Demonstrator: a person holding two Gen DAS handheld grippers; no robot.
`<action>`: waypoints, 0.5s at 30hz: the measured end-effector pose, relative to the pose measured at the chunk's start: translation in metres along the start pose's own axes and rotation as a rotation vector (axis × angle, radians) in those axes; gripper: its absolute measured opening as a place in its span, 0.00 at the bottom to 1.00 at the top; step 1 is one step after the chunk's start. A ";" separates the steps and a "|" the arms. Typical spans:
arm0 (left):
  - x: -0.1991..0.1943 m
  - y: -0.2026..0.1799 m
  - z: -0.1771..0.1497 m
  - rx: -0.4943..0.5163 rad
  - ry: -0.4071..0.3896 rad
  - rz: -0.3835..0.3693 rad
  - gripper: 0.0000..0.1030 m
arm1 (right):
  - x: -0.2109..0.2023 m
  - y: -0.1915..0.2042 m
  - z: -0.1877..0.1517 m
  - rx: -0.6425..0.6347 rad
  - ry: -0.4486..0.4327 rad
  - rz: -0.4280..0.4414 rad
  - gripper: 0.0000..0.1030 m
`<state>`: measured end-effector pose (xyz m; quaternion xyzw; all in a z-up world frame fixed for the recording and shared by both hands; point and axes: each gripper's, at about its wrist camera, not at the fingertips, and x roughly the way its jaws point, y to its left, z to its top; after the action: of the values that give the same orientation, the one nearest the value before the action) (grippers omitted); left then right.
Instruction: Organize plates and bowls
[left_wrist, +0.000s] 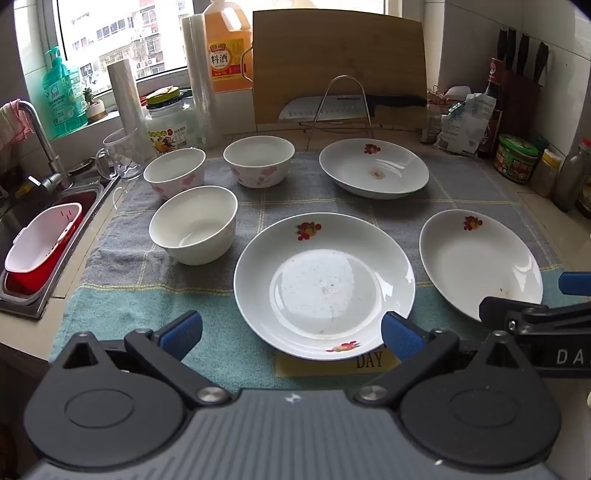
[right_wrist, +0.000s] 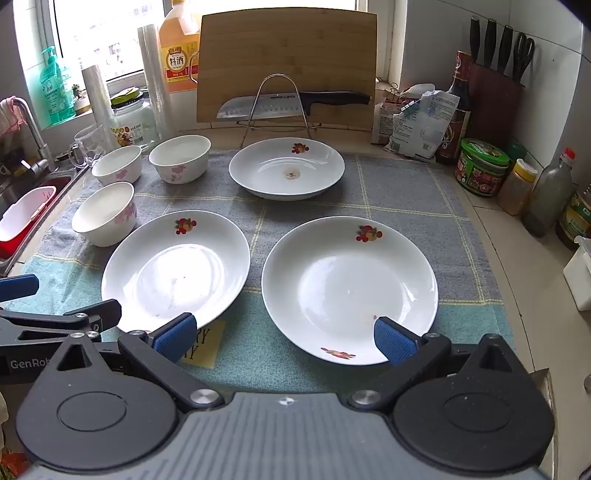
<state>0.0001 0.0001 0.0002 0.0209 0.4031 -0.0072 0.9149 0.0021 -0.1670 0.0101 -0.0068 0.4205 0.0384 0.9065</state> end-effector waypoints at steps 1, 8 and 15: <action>0.000 0.000 0.000 0.004 -0.005 0.003 0.99 | 0.000 0.000 0.000 -0.001 0.009 0.000 1.00; 0.005 -0.004 0.003 -0.001 0.005 -0.005 0.99 | 0.003 -0.008 -0.002 -0.003 0.004 0.005 1.00; 0.006 0.000 0.000 0.005 0.013 -0.008 0.99 | 0.003 -0.009 0.001 0.006 0.010 -0.007 1.00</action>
<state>0.0044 0.0004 -0.0044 0.0214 0.4089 -0.0117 0.9122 0.0056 -0.1758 0.0080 -0.0060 0.4250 0.0338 0.9046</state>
